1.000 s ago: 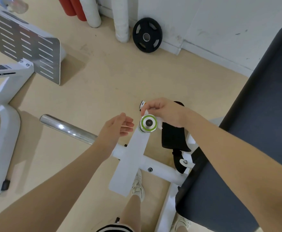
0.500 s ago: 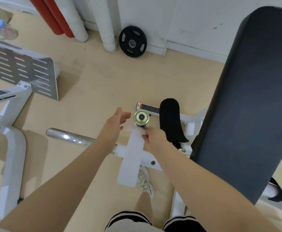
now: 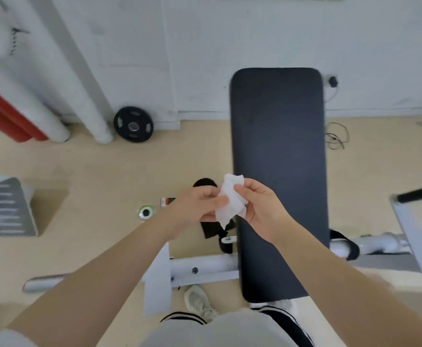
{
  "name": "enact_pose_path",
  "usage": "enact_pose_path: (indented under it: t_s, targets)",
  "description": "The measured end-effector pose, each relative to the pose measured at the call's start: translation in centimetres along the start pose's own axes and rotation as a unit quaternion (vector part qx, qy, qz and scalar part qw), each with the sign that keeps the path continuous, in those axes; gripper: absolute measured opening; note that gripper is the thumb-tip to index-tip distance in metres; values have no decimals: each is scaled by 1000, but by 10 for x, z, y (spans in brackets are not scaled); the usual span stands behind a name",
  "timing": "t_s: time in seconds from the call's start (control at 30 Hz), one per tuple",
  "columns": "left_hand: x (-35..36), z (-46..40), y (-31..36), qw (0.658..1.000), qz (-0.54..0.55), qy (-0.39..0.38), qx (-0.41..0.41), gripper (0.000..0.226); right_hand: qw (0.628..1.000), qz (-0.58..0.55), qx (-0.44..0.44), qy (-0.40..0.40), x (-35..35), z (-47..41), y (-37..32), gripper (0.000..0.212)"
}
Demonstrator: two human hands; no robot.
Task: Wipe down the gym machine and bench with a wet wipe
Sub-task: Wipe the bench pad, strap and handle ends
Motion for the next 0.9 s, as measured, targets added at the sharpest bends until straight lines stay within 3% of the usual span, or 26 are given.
enact_pose_path:
  t_s: [0.07,0.17,0.27,0.4,0.5,0.63,0.7,0.8,0.9]
  targets:
    - [21,-20,9,998,-45,33,-5,7,999,-1,-34,42,-28,18,-16,16]
    - [56,-50,21,997,-58,41,-17,7,983,77,-122,112,-69,45,-37,12]
    - [96,-79,23,999,3,1,-54,18,907,308,-204,204,-103,74,-53,27]
    - [158,-110,31,985,148,-50,-78,37,791,522,-244,204,-149,93,-59,20]
    - [201,-136,36,994,78,-59,-49,33,757,582,-245,167,-191,105,-63,26]
    - [257,-182,43,999,-27,-28,-36,20,801,492,-221,258,-266,124,-95,19]
    - [290,-209,47,998,-30,-30,-39,19,865,380,-160,285,-314,127,-107,27]
    - [340,-252,50,997,-39,-48,-47,24,951,186,-44,241,-377,127,-114,17]
    - [381,-293,48,997,-23,-26,-66,12,977,-38,-12,208,-426,131,-115,8]
Point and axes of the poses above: each hand's wrist, its own z-axis away from the middle knuckle, its own x-axis out of the palm, y = z × x, the point moved 4 cm from there along -z, towards the middle knuckle, and after that the axes turned 6 degrees about -y, right-handed, at the moved point
